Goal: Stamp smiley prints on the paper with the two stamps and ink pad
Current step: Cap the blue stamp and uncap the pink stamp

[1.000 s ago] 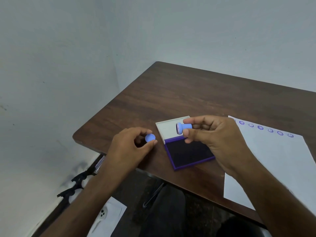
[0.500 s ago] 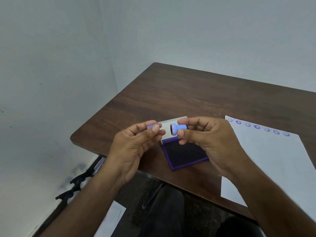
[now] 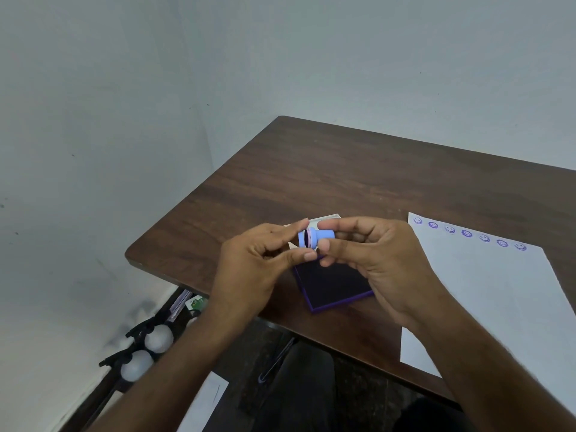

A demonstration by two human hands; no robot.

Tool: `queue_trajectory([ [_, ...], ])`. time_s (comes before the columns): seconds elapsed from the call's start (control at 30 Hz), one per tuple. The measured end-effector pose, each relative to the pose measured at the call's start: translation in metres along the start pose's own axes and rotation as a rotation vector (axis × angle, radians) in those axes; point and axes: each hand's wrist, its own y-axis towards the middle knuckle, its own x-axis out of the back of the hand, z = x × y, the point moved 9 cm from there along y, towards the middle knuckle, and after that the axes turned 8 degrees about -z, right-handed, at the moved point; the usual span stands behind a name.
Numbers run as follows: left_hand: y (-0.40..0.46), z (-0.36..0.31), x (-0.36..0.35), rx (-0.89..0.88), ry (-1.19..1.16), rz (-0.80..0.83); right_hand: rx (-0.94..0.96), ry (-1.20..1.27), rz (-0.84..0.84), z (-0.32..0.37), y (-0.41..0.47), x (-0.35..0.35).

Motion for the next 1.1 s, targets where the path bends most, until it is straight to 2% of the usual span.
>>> queue_trajectory([
  [0.17,0.004,0.002,0.004,0.041,-0.033,-0.046,-0.001,0.028,0.024,-0.002,0.001,-0.003],
  [0.43,0.006,-0.006,0.005,0.002,-0.047,-0.038,0.092,-0.143,0.019,0.011,0.001,0.000],
  [0.63,0.007,-0.005,0.003,0.023,-0.114,-0.032,0.092,-0.144,0.024,0.012,0.000,0.000],
  [0.93,0.013,-0.015,0.003,-0.041,-0.103,-0.007,0.135,-0.178,0.053,0.014,0.002,-0.001],
  [1.1,0.017,-0.012,-0.004,0.004,-0.132,-0.005,0.115,-0.148,0.019,0.018,0.008,0.007],
])
